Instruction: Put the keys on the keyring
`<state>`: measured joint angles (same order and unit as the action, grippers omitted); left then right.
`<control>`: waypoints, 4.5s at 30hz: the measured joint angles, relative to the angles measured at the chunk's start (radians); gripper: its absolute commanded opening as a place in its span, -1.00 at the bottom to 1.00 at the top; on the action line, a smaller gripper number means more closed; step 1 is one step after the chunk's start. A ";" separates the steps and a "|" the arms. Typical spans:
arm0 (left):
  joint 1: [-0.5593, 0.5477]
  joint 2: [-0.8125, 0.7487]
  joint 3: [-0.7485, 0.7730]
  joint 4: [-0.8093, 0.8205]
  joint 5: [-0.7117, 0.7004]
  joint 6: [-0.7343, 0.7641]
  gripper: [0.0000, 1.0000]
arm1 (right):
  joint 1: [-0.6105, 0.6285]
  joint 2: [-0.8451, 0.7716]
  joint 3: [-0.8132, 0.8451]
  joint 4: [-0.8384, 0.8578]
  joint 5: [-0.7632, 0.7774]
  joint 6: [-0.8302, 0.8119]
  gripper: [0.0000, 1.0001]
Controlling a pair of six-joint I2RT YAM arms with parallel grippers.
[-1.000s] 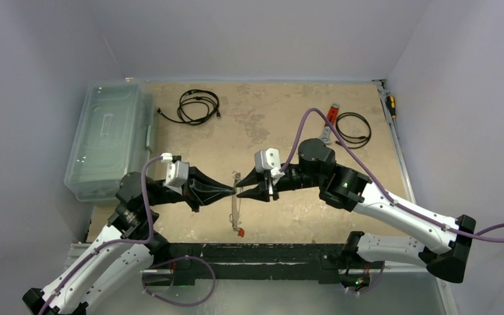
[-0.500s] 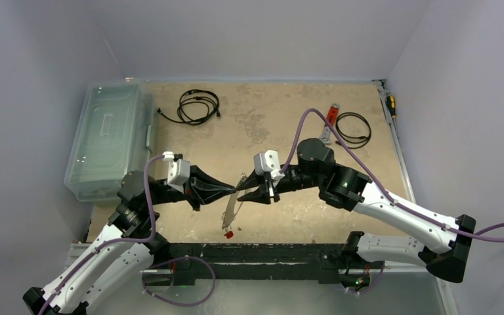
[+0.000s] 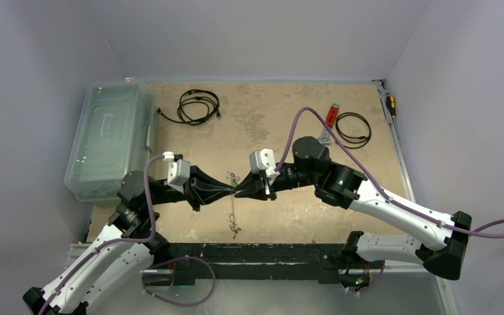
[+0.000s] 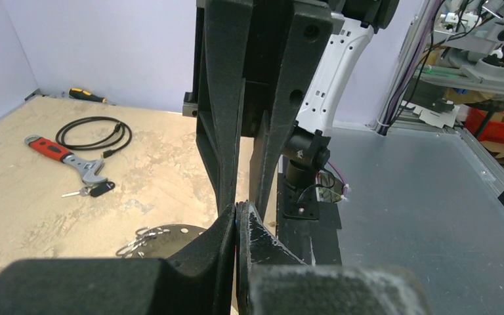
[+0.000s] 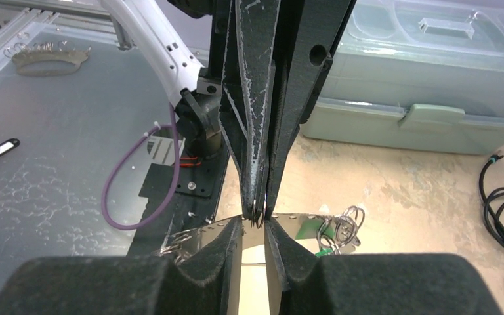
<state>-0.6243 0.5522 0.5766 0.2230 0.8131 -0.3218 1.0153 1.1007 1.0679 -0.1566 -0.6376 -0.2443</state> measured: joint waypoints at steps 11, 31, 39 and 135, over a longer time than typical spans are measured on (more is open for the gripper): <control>0.000 0.000 0.000 0.002 0.002 0.000 -1.00 | 0.000 0.014 0.000 0.006 -0.008 0.000 -0.67; -0.002 -0.002 0.000 0.028 0.039 -0.011 0.05 | -0.010 0.049 0.055 -0.045 -0.019 -0.025 -1.00; -0.005 -0.019 0.006 -0.001 -0.009 0.014 -0.07 | 0.001 -0.013 -0.032 0.027 0.005 -0.010 -1.00; -0.005 -0.071 0.005 -0.031 -0.098 0.094 -1.00 | -0.001 -0.087 -0.158 0.367 -0.026 0.172 0.19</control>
<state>-0.6289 0.4816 0.5816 0.1925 0.7147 -0.2279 1.0145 1.0138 0.9100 0.2100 -0.6640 -0.0719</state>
